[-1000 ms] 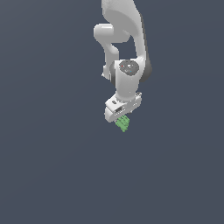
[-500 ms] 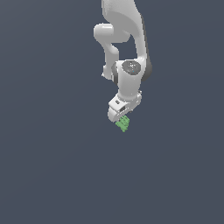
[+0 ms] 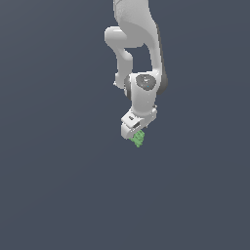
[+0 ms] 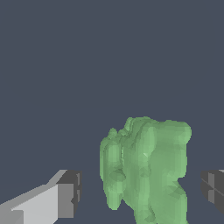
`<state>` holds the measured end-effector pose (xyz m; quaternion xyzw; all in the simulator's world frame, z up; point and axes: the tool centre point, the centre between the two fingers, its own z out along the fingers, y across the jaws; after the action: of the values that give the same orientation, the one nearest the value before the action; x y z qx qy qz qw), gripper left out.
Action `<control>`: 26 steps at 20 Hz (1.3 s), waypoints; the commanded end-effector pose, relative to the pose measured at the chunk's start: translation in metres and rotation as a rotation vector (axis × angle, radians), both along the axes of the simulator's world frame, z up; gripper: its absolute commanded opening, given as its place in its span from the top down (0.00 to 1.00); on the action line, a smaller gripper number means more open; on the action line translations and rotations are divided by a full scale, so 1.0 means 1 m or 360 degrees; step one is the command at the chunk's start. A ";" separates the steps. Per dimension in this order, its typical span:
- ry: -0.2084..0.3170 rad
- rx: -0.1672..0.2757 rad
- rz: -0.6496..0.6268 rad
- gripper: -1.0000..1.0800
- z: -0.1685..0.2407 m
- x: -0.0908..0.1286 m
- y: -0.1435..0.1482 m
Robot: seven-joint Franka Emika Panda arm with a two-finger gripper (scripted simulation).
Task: Pick up the object and move it to a goal position.
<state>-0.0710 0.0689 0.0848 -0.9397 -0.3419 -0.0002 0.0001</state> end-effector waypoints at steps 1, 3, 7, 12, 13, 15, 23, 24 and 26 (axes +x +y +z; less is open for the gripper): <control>0.0001 0.0000 0.0003 0.04 -0.012 -0.001 0.000; 0.0001 0.0000 0.0004 0.04 -0.019 -0.001 0.000; 0.0001 0.0000 0.0004 0.04 -0.026 0.000 0.000; 0.0001 0.0000 0.0004 1.00 -0.027 0.000 0.000; 0.0001 0.0000 0.0004 1.00 -0.027 0.000 0.000; 0.0001 0.0000 0.0004 1.00 -0.027 0.000 0.000; -0.0001 0.0000 0.0006 1.00 -0.022 -0.001 -0.001; -0.0001 0.0000 0.0006 1.00 -0.020 -0.002 -0.001; -0.0001 0.0000 0.0006 1.00 -0.015 -0.003 -0.003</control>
<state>-0.0733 0.0672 0.0659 -0.9390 -0.3438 0.0001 0.0001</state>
